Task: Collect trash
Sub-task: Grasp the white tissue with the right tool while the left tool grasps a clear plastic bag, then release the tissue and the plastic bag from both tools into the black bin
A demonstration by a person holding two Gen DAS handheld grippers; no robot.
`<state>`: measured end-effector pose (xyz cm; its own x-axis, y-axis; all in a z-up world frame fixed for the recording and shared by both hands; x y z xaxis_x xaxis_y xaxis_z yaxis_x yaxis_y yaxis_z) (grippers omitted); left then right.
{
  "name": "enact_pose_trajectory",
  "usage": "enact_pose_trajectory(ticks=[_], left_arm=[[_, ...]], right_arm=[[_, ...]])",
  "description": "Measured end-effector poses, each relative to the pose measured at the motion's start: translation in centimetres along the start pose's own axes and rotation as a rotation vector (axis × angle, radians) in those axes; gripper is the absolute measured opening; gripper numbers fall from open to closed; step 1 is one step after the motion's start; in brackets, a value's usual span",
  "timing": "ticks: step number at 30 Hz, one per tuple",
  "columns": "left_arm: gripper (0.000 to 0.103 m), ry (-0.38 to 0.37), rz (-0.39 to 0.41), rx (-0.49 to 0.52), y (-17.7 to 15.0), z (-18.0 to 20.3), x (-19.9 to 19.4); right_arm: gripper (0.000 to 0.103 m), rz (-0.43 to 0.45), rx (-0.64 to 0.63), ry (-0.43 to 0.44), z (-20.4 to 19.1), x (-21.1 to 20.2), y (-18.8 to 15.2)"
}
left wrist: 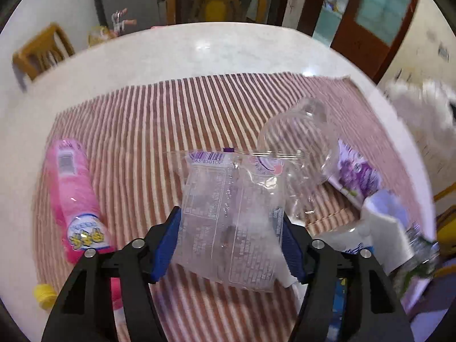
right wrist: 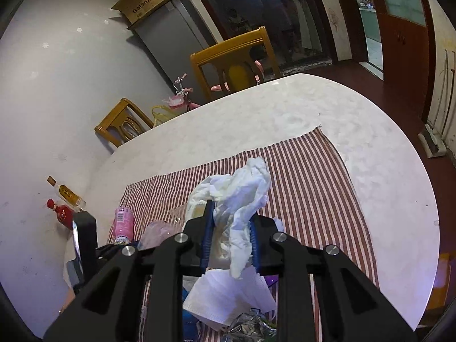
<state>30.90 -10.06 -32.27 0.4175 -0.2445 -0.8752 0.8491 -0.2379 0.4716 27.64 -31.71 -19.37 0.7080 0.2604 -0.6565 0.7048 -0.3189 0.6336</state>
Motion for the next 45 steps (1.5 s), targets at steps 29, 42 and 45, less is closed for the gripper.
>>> enact_pose_trajectory(ticks=[29,42,45], left_arm=[[0.056,-0.153,0.296,0.168,0.6,10.1,-14.1],[0.056,-0.489,0.268,0.541,-4.8,33.6,-16.7],[0.056,-0.525,0.247,0.605,-7.0,37.8,-16.8]], right_arm=[[0.022,0.153,0.117,-0.088,5.3,-10.6,-3.3],[0.022,0.21,0.651,-0.734,32.3,-31.2,-24.1],[0.022,0.17,0.72,-0.786,35.2,-31.3,-27.8]])
Point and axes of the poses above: each gripper's, at about its wrist camera, not at the fingertips, and x roughly the way its jaws point, z to its right, y to its top, the point moved 8 cm from there along x, roughly the way its jaws point
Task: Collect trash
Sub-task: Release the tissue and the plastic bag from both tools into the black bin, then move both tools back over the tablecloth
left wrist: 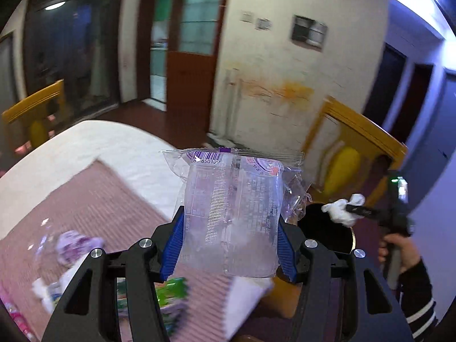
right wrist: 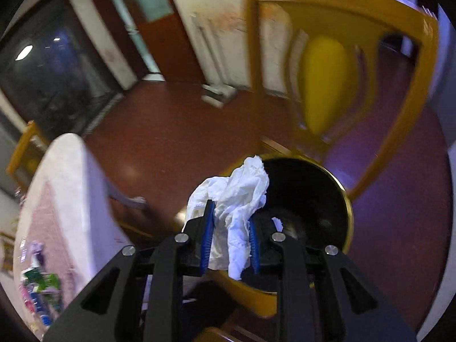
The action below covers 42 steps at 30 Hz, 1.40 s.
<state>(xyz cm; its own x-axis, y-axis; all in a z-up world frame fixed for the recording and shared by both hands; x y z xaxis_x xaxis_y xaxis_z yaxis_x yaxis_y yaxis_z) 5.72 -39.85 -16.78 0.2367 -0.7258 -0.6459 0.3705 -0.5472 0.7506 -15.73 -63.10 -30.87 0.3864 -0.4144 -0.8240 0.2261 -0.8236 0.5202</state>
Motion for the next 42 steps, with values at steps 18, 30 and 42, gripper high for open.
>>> enact_pose_trajectory(ticks=[18,30,42], left_arm=[[0.056,-0.264,-0.222,0.219,-3.1,18.1,12.7],[0.084,-0.277,-0.442,0.209,-9.4,25.8,25.5],[0.084,-0.296,-0.384,0.207,-8.5,25.6,23.4]], right_arm=[[0.075,0.098,0.326,-0.037,12.4,-0.8,-0.3],[0.075,0.15,0.399,-0.018,15.6,-3.0,-0.6],[0.075,0.151,0.369,0.012,13.5,-3.3,-0.2]])
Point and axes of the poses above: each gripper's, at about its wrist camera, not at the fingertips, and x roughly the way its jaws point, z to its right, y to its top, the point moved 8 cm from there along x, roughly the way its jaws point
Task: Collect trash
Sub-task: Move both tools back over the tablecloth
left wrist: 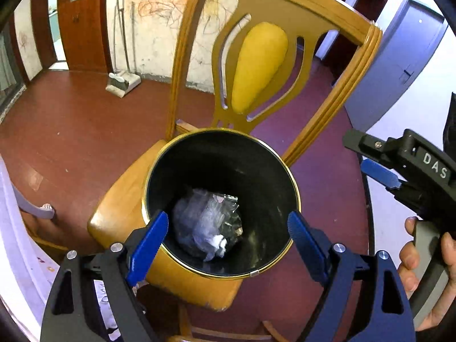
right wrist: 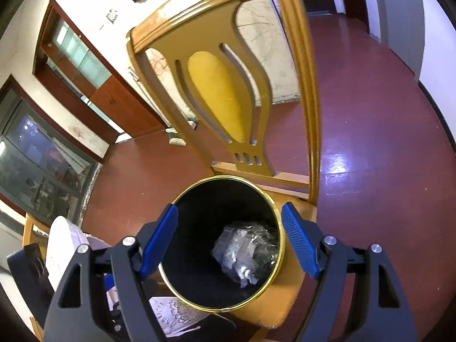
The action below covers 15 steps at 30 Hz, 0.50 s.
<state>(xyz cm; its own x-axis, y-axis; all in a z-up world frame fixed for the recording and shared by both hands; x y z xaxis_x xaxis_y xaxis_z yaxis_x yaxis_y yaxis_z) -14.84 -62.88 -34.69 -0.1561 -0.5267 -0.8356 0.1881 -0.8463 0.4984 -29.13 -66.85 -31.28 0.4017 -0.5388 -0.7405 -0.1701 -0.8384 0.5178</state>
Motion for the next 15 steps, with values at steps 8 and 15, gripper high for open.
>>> enact_pose_trajectory(ticks=[8,15], left_arm=[[0.095,0.103,0.144,-0.014,-0.1,-4.6,-6.4],[0.097,0.308,0.386,-0.173,-3.7,-15.6,-21.6]], right_arm=[[0.075,0.004,-0.083,0.062,-5.3,-1.4,-0.9],[0.076,-0.024,-0.3,0.263,-16.8,-2.4,-5.2]])
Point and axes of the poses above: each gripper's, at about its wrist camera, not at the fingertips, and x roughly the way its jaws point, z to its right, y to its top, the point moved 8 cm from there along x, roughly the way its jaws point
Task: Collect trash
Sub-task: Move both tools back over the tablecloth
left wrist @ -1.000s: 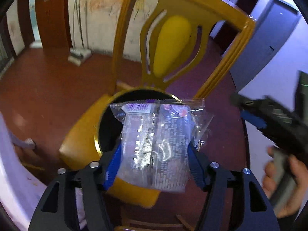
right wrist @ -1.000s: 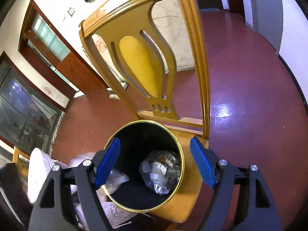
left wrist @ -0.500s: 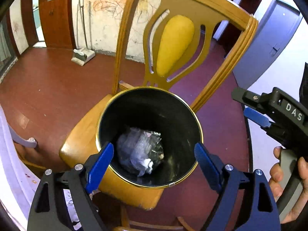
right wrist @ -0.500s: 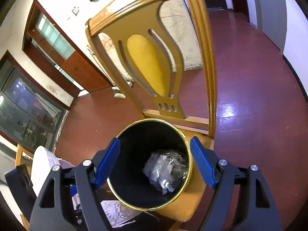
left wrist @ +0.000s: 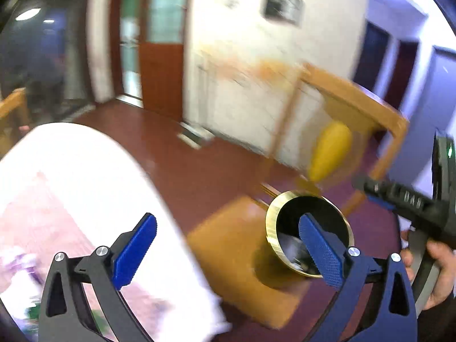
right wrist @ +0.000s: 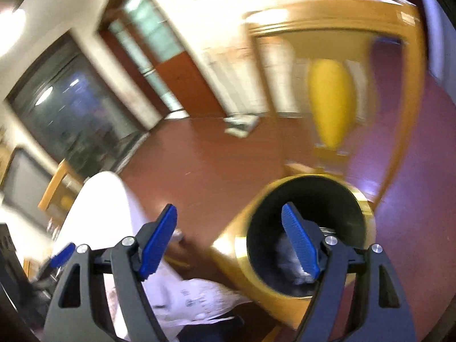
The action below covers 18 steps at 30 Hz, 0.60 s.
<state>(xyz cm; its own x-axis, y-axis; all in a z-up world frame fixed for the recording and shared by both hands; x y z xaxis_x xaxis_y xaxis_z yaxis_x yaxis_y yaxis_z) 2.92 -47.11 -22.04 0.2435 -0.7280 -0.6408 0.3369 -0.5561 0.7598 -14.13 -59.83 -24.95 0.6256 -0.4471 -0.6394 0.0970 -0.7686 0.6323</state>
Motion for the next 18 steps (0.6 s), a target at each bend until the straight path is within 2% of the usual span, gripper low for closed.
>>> enact_pose_trajectory(ticks=[2,4,8,10,14,18], left_arm=[[0.097,0.084,0.062,-0.039,0.4,-3.9,-3.5],[0.097,0.228,0.112,-0.072,0.0,-9.1,-8.6],[0.097,0.524,0.161,-0.084,-2.8,-16.4,-17.9],[0.097,0.628,0.174,-0.125,-4.9,-19.2,-21.7],[0.097,0.777,0.185,-0.273,-10.2,-23.4,-28.0],[0.097,0.812,0.21,-0.336,-12.5,-25.1,-30.5]], right_arm=[[0.076,-0.007,-0.055,0.075,-4.1,0.2,-0.5],[0.076,-0.001,-0.134,0.17,-9.2,0.0,-1.1],[0.076,0.049,-0.354,0.33,-19.6,-1.8,-3.2],[0.076,0.055,-0.429,0.405,-23.5,-2.9,-4.6],[0.078,0.025,-0.583,0.507,-29.2,-4.9,-8.0],[0.078,0.001,-0.714,0.546,-32.5,-6.1,-11.1]])
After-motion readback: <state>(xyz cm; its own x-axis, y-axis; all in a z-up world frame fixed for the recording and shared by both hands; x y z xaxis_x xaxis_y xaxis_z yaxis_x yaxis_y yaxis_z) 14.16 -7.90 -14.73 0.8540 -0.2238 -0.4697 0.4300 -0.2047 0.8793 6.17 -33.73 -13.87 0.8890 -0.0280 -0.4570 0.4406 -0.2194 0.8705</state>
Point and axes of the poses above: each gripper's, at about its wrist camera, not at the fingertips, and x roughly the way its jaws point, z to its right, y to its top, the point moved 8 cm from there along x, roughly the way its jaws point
